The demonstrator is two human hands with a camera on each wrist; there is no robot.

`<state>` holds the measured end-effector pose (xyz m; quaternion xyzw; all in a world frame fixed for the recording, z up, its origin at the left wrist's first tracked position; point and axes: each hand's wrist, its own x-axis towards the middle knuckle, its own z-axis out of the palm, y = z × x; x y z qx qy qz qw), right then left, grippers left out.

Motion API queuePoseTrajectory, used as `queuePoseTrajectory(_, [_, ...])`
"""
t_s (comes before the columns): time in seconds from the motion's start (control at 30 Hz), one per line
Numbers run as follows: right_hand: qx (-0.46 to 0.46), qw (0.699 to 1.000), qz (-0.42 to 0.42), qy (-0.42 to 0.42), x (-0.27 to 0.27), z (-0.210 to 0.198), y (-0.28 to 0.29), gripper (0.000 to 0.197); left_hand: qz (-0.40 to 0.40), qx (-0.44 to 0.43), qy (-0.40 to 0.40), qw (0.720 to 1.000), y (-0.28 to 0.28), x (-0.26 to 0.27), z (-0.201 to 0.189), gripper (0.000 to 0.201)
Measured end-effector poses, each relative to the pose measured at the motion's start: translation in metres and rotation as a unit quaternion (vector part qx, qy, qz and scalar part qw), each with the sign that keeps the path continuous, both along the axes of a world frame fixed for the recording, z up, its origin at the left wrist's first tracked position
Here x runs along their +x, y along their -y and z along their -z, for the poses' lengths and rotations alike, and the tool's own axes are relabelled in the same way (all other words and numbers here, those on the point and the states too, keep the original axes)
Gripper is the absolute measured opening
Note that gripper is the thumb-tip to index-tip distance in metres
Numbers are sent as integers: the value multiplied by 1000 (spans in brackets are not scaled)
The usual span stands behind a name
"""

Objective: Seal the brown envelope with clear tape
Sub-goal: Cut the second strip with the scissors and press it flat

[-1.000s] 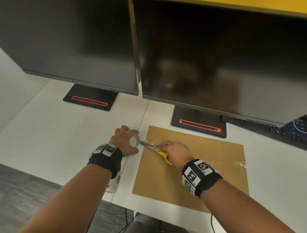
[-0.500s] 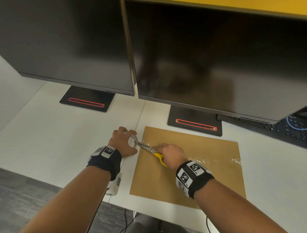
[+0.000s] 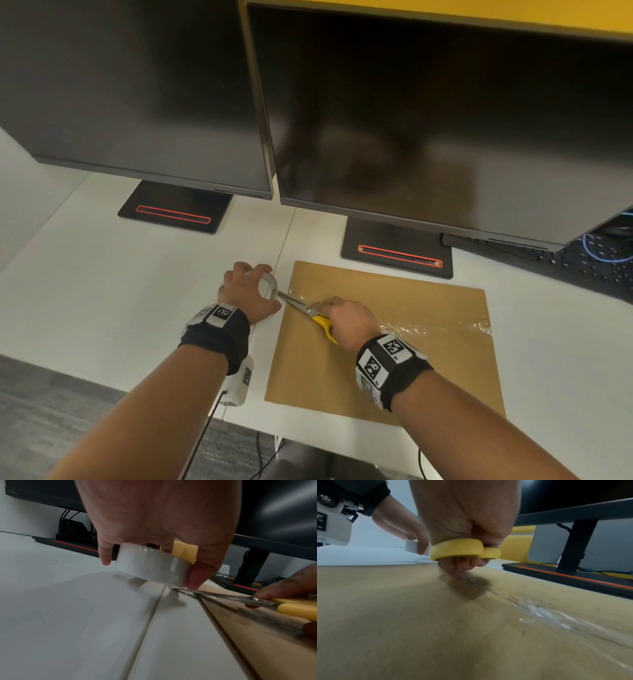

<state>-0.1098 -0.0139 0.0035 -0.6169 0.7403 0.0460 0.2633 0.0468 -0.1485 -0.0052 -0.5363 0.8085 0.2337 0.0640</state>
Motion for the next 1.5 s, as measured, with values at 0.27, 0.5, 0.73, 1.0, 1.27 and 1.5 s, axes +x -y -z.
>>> queuePoseTrajectory(0.27, [-59, 991, 101, 66, -13, 6, -15, 51, -12, -12, 68, 998, -1, 10, 10, 86])
queuePoseTrajectory(0.5, [-42, 967, 174, 183, -24, 16, -28, 54, 135, -82, 99, 983, -29, -22, 1, 94])
queuePoseTrajectory(0.73, [-29, 948, 196, 248, -35, 13, -36, 51, 108, -28, 72, 991, -54, -38, 9, 102])
queuePoseTrajectory(1.0, [-48, 963, 158, 211, -68, 5, -63, 47, 176, -30, 115, 977, -47, -41, 5, 87])
queuePoseTrajectory(1.27, [63, 980, 96, 165, -85, 2, -95, 56, 199, -57, 160, 965, -44, -40, 9, 71])
queuePoseTrajectory(1.5, [28, 992, 20, 124, -76, 0, -105, 49, 212, -87, 199, 953, -47, -46, 8, 73])
